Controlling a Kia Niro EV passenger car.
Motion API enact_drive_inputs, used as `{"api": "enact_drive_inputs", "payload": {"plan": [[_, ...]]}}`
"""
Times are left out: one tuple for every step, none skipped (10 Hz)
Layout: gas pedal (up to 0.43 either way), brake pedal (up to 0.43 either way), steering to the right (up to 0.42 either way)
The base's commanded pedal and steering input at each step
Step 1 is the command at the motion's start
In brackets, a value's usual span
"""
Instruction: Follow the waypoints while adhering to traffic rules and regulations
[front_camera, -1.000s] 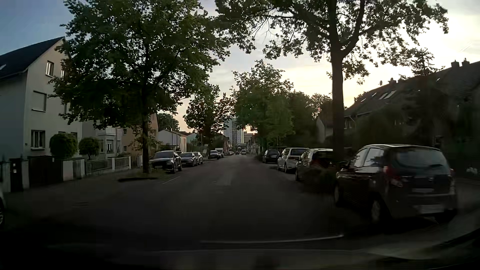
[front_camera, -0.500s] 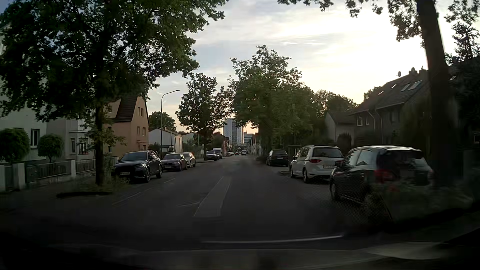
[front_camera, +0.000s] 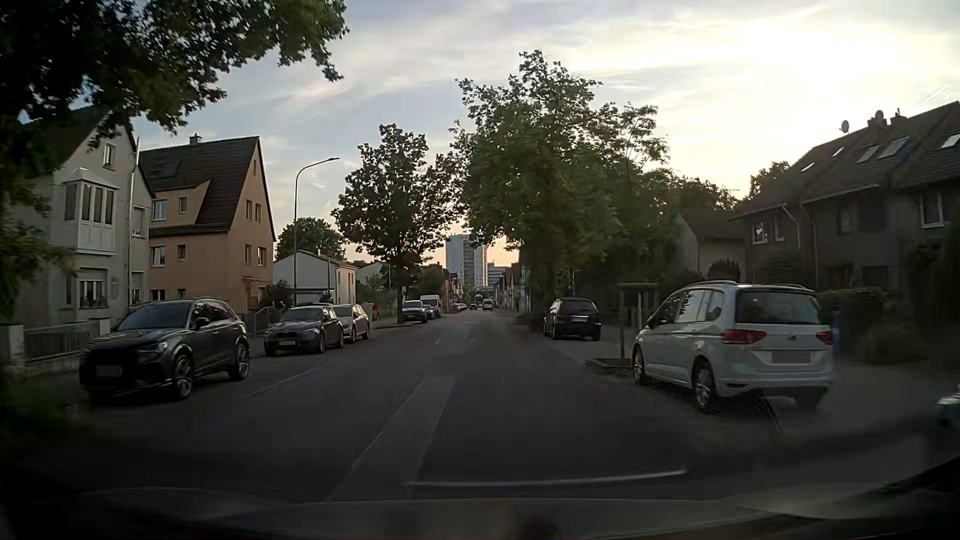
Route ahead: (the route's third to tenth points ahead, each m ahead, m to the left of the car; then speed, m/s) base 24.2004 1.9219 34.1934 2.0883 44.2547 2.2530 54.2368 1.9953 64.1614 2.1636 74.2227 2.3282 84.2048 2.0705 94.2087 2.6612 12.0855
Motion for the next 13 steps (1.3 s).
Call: {"api": "enact_drive_inputs", "payload": {"plan": [[0.000, 0.122, 0.000], [0.000, 0.122, 0.000], [0.000, 0.122, 0.000], [0.000, 0.122, 0.000], [0.000, 0.122, 0.000], [0.000, 0.122, 0.000], [0.000, 0.128, 0.000], [0.000, 0.128, 0.000], [0.000, 0.128, 0.000], [0.000, 0.128, 0.000], [0.000, 0.128, -0.001], [0.000, 0.128, 0.000], [0.000, 0.134, 0.000]]}}
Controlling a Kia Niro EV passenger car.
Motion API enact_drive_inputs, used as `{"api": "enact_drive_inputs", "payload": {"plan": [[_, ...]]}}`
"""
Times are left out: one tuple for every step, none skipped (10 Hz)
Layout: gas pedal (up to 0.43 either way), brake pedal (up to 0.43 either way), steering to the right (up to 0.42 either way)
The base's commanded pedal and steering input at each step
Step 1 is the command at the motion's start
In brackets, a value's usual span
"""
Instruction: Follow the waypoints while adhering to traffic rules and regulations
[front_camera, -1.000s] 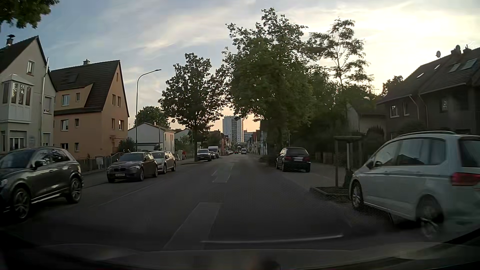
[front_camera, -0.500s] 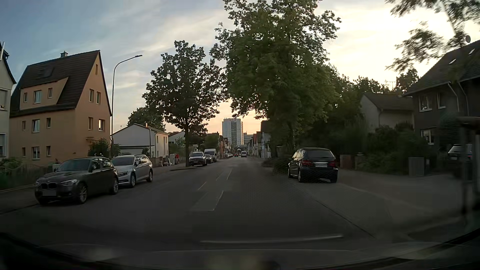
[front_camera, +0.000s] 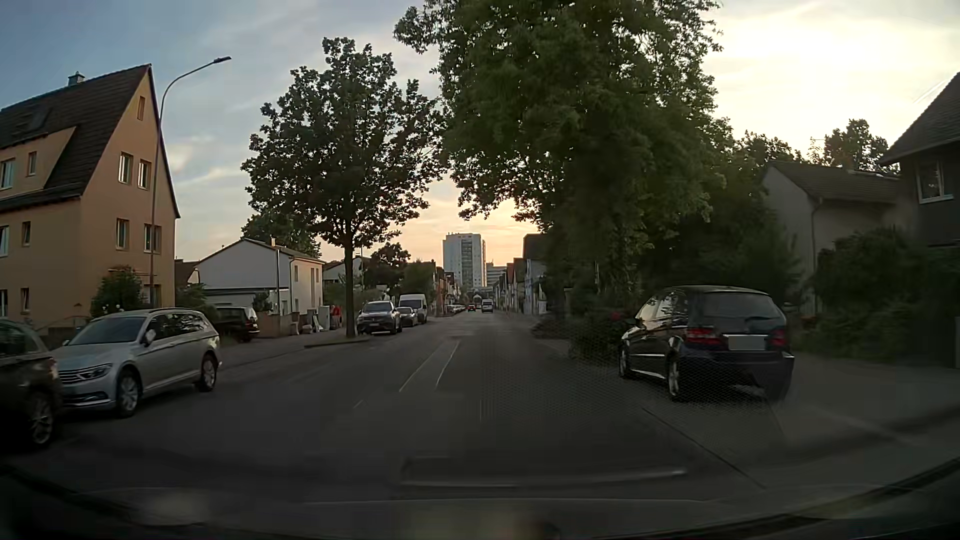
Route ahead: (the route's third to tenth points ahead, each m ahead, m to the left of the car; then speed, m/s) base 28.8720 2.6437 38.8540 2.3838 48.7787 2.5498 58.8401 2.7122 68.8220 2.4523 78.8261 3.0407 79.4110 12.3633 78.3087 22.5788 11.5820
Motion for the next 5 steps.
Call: {"api": "enact_drive_inputs", "payload": {"plan": [[0.000, 0.128, 0.000], [0.000, 0.128, -0.001], [0.000, 0.128, -0.001], [0.000, 0.128, -0.001], [0.000, 0.134, -0.001]]}}
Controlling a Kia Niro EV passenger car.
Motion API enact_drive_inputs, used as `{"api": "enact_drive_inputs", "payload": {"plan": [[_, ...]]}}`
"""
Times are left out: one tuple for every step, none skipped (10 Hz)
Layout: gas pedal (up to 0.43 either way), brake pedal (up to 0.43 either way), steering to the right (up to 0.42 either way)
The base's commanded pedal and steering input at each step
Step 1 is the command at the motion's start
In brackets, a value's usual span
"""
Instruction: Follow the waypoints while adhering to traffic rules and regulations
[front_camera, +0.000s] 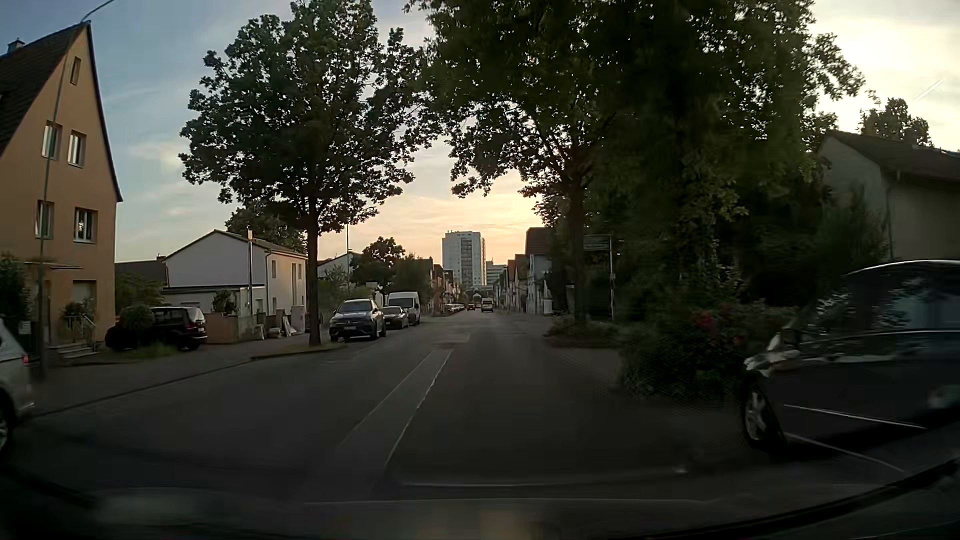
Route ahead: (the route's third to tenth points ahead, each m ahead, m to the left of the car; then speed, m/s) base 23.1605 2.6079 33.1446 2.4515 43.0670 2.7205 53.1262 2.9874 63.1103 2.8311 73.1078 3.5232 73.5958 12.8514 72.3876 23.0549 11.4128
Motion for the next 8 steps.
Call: {"api": "enact_drive_inputs", "payload": {"plan": [[0.000, 0.134, 0.000], [0.000, 0.128, -0.001], [0.000, 0.122, -0.001], [0.000, 0.116, -0.001], [0.000, 0.110, -0.001], [0.000, 0.110, -0.001], [0.000, 0.116, -0.001], [0.000, 0.116, -0.001]]}}
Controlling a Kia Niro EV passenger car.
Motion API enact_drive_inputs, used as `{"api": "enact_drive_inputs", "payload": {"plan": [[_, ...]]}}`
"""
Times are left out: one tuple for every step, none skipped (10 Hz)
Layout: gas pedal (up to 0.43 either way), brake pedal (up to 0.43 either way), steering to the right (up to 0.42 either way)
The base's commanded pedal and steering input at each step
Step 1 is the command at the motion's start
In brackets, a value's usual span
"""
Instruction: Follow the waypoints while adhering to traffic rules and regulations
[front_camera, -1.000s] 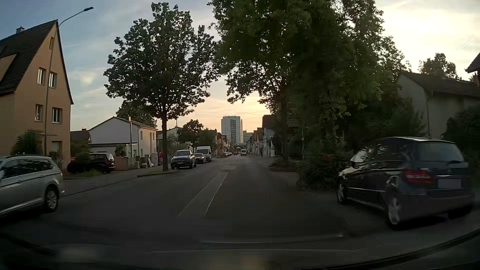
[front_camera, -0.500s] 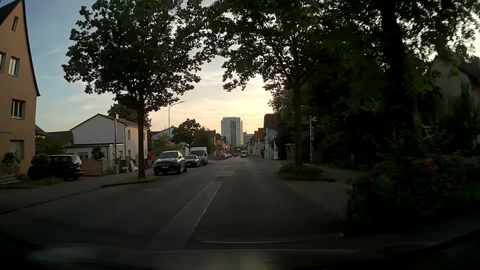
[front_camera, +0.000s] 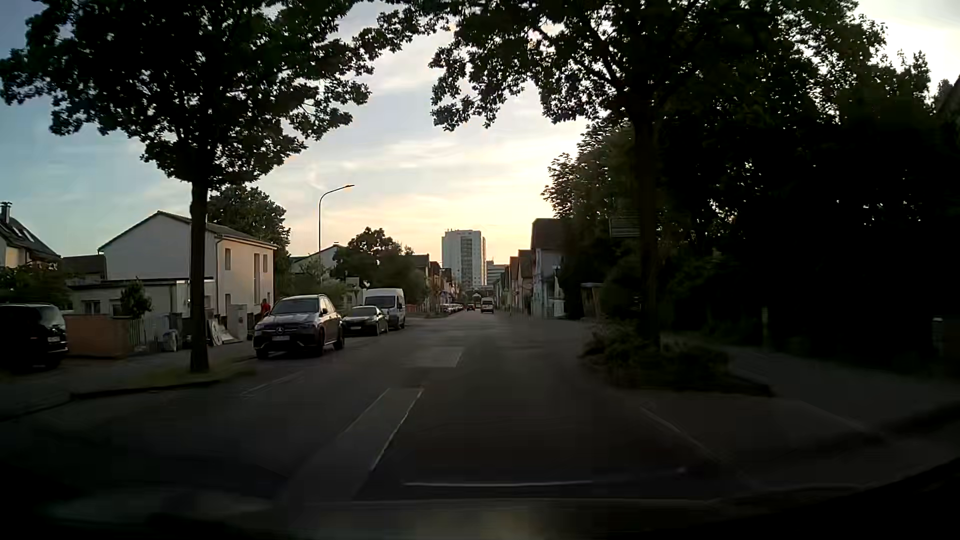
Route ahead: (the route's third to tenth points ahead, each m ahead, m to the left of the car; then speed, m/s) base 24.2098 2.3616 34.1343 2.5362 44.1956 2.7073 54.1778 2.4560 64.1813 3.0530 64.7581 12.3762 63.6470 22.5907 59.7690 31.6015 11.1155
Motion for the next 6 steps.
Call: {"api": "enact_drive_inputs", "payload": {"plan": [[0.000, 0.122, -0.001], [0.000, 0.122, -0.001], [0.000, 0.128, -0.001], [0.000, 0.128, -0.001], [0.000, 0.128, -0.001], [0.000, 0.128, -0.001]]}}
